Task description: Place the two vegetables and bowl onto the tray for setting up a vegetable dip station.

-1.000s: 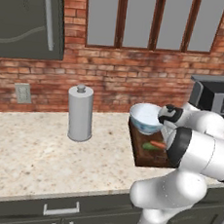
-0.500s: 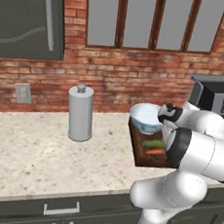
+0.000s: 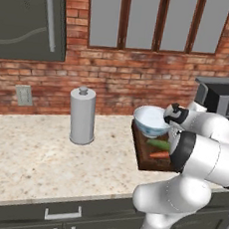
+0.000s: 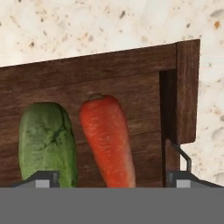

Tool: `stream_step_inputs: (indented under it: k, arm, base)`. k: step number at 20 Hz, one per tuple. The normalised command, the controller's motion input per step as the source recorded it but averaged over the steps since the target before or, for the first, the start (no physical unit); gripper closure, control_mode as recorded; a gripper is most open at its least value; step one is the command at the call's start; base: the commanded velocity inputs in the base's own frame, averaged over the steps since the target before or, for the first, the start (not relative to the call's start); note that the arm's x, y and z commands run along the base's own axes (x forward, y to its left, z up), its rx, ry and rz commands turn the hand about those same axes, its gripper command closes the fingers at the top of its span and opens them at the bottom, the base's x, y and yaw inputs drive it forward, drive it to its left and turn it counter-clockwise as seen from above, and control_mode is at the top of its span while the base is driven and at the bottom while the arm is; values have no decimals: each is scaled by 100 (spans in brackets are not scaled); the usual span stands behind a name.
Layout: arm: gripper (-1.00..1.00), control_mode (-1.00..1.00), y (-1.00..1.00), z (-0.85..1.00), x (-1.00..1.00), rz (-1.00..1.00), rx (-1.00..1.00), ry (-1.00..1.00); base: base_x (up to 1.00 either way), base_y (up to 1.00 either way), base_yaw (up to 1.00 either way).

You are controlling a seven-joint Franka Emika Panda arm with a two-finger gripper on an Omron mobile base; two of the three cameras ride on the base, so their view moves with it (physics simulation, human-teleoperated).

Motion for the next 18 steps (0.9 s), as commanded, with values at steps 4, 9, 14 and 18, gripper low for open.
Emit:
stream_step_inputs:
  k: [4,9,14,18]
  arm:
    - [-100,-100,-11,-8,-25,-9,0,6]
    - [-100,-100,-8,-1,-29,-9,0,7]
    - [-100,-100,-1,2,-28,-9,2,4]
    - [-100,-100,0,20,-27,-2,4,1]
  base:
    - [0,0,0]
    - [0,0,0]
    - [0,0,0]
    - [0,0,0]
